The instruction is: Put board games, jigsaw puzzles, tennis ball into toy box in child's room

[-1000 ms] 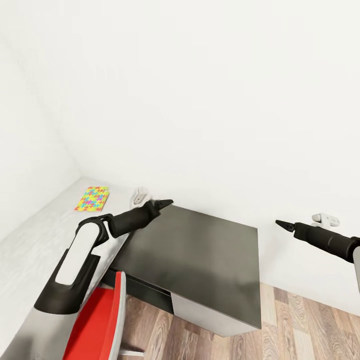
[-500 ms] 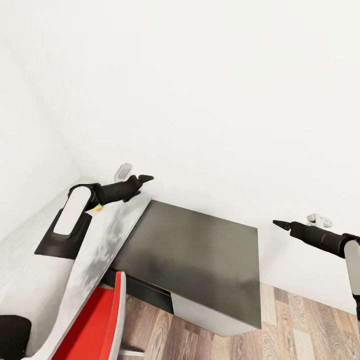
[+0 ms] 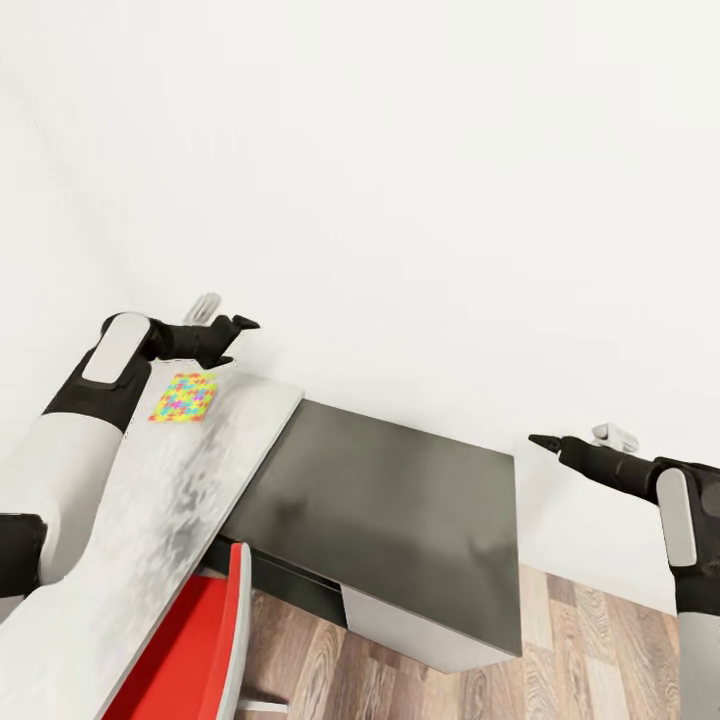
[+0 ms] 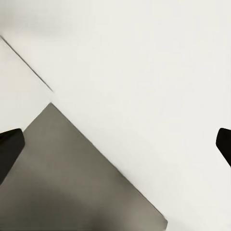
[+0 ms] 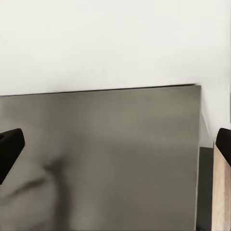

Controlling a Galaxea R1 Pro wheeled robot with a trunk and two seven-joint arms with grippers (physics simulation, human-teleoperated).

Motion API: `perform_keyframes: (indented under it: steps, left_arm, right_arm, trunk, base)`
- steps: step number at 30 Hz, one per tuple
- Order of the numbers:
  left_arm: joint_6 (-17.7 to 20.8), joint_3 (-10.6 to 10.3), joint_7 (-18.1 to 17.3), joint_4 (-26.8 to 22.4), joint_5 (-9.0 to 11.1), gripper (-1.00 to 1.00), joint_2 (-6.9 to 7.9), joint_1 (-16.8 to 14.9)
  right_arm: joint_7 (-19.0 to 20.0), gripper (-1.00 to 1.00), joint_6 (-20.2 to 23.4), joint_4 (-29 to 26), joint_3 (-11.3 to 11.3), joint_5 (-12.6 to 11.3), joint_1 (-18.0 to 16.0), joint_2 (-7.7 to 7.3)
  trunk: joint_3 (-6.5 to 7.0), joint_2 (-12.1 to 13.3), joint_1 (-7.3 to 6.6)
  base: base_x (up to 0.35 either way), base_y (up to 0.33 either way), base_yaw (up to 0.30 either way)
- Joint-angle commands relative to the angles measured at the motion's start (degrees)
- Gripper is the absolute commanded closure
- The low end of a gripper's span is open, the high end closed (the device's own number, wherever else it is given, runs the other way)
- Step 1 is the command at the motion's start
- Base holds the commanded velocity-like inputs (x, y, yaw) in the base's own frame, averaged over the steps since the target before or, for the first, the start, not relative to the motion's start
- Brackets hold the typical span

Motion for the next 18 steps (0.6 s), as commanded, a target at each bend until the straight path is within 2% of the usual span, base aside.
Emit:
perform_keyframes:
  steps: [1,3,8,10,12,18]
  left_arm:
    - [-0.04,-0.17,0.51,1.56,-0.12,-1.00,0.22,-1.11]
    - [-0.02,-0.13,0.42,4.47,-1.59,-1.00,0.45,-2.95]
    - [-0.01,-0.05,0.21,9.14,-3.50,-1.00,0.68,-5.54]
    - [-0.01,-0.03,0.18,10.04,-3.78,-1.00,0.73,-5.92]
    - [0.00,0.05,0.12,12.38,-4.43,-1.00,0.95,-6.86]
    - [-0.01,0.10,0.12,13.40,-4.68,-1.00,1.61,-7.23]
  right_arm:
    - [0.34,-1.00,0.26,-0.69,-0.06,0.28,-0.05,0.14]
    - [0.17,-1.00,0.26,-1.73,-0.02,0.06,0.01,0.31]
    - [-0.02,-1.00,0.26,-3.04,-0.13,-1.24,0.12,0.47]
    - [-0.04,-1.00,0.26,-3.25,-0.15,-1.68,0.14,0.48]
    - [-0.10,-1.00,0.26,-3.75,-0.17,-3.10,0.15,0.44]
    - [-0.13,-1.00,0.26,-3.97,-0.15,-3.73,0.16,0.46]
  trunk:
    - [-0.14,-0.11,0.03]
    - [-0.23,-0.11,0.03]
    - [-0.49,-0.11,0.03]
    - [-0.56,-0.11,0.03]
    - [-0.59,-0.11,0.03]
    - [-0.64,-0.11,0.03]
  base:
    - [0.000,0.000,-0.078]
    - [0.000,0.000,-0.094]
    - [0.000,0.000,-0.076]
    - [0.000,0.000,-0.045]
    - [0.000,0.000,-0.021]
    - [0.000,0.000,-0.010]
